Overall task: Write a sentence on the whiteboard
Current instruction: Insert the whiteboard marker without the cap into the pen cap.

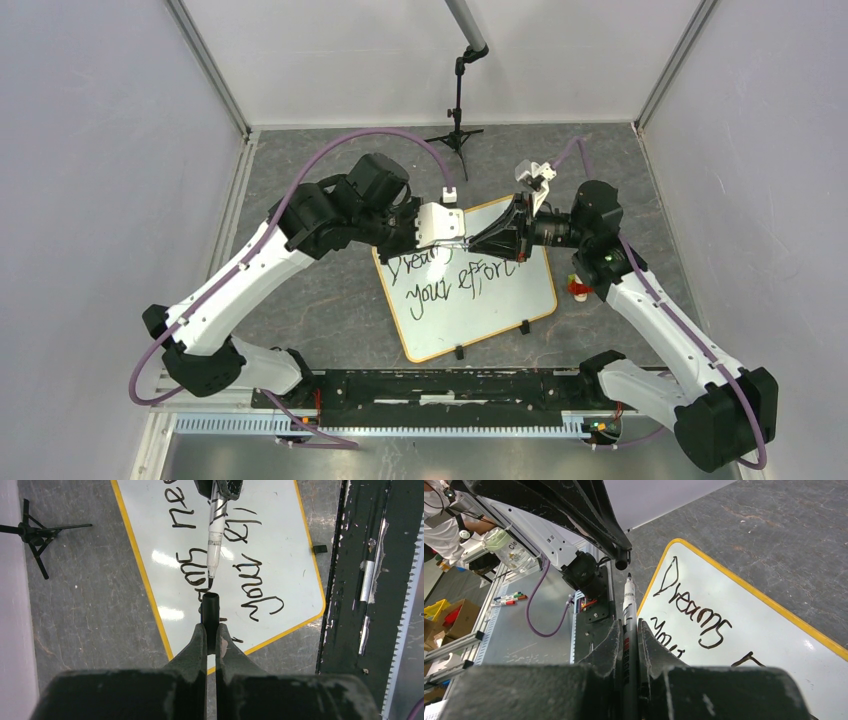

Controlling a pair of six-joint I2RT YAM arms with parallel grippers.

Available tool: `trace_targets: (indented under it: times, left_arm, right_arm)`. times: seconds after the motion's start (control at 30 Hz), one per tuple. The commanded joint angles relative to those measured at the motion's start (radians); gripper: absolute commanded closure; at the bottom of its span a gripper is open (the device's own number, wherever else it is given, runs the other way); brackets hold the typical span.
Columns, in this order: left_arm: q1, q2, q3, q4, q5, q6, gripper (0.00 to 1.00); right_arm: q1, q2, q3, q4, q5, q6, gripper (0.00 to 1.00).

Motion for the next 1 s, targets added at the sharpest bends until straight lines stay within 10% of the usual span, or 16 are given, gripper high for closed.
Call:
trace_targets:
  times: [0.0,0.97]
  left_arm:
    - [-0.013,-0.016,0.005,-0.005,0.012,0.05,0.98]
    - [-0.027,-0.005,0.009,-0.029,0.028,0.037,0.98]
  right_arm:
    - [0.011,-0.004,0.039,0.021,-0.021,-0.017,1.0]
    - [0.043,-0.001,0.069,-0.081,-0.013,-0.118,1.0]
